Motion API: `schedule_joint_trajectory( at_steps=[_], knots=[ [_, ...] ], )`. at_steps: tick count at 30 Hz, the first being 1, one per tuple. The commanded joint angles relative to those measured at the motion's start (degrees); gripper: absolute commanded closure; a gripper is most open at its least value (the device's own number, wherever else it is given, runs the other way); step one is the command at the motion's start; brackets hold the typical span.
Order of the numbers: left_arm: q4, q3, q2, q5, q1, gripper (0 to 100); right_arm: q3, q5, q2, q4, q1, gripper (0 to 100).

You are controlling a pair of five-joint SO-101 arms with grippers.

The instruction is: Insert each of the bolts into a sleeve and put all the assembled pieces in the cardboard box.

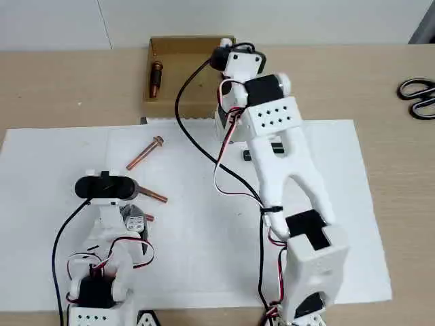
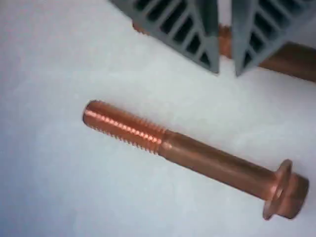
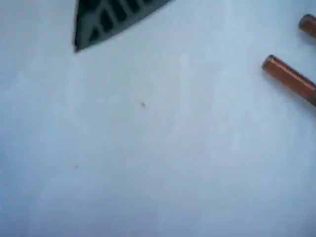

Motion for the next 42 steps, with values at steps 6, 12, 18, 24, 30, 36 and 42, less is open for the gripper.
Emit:
schedule_joint_trajectory(
  at_steps=[6, 12, 18, 24, 30, 36, 42],
  knots=[
    [0.35, -2.24, -0.35, -0.09, -0.18, 99, -1.85, 18.37, -4.26, 1.1, 2.59, 83.3],
    [0.35, -2.24, -0.35, -0.09, -0.18, 99, -1.85, 37.8, -4.0, 1.27, 2.42, 83.3],
    [0.35, -2.15, -0.44, -0.09, -0.18, 99, 4.66, 52.92, -4.0, 1.1, 2.59, 83.3],
    [0.35, -2.15, -0.44, -0.09, -0.18, 99, 10.73, 65.41, -3.82, 0.84, 5.93, 83.3],
    [0.35, -2.15, -0.44, -0.09, -0.18, 99, 12.84, 73.76, -3.74, -1.19, 9.54, 83.3],
    [0.35, -2.15, -0.44, -0.09, -0.18, 99, 12.57, 78.07, -1.1, -2.86, 10.77, 83.2],
    [0.35, -2.15, -0.44, -0.35, 0.09, 99, 12.57, 80.26, 2.95, -8.22, 10.59, 83.1]
  ],
)
